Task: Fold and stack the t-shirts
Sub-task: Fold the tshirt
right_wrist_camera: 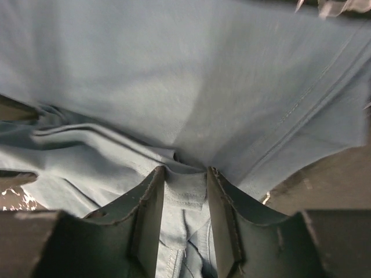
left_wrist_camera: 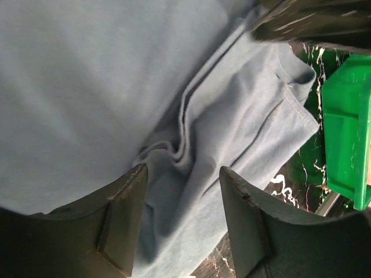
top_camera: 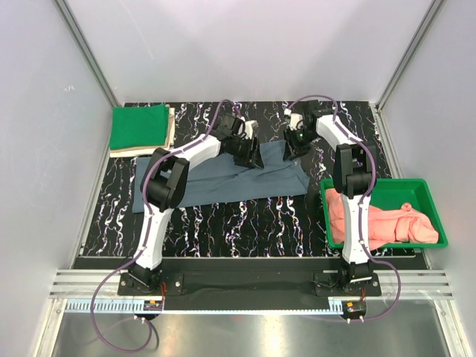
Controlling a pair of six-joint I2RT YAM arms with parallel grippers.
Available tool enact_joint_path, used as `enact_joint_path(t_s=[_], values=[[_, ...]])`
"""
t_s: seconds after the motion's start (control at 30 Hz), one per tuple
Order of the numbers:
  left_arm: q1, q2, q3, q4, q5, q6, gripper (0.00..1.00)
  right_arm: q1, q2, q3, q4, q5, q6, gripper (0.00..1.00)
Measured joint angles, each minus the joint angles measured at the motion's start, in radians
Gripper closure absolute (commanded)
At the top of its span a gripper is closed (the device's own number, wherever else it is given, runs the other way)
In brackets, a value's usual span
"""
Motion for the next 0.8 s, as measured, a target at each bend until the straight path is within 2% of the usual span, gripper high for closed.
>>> enact_joint_path(t_s=[0.1,0.2,0.23,0.33,0.57,0.8], values=[[-0.018,0.000,-0.008,0.006,-0.011,0.002,0.50,0.000,-0.002,-0.050,0.021,-0.001,0.018,0.61],[-0.039,-0.004,-0.039,0.013,-0.049,0.006,0.53,0.000,-0.029,-0.088,0.058,0.003,0.032,0.70],[-0.047,-0.007,-0.055,0.013,-0.063,0.007,0.55,0.000,-0.041,-0.108,0.075,0.005,0.037,0.77],[-0.073,-0.039,-0.090,0.019,-0.114,0.013,0.56,0.000,-0.087,-0.182,0.119,0.012,0.055,0.83],[-0.127,-0.114,-0.152,0.019,-0.191,0.019,0.46,0.001,-0.174,-0.297,0.213,0.027,0.076,0.94],[-0.105,-0.122,-0.136,0.018,-0.198,0.014,0.44,0.007,-0.222,-0.359,0.296,0.028,0.076,1.00]])
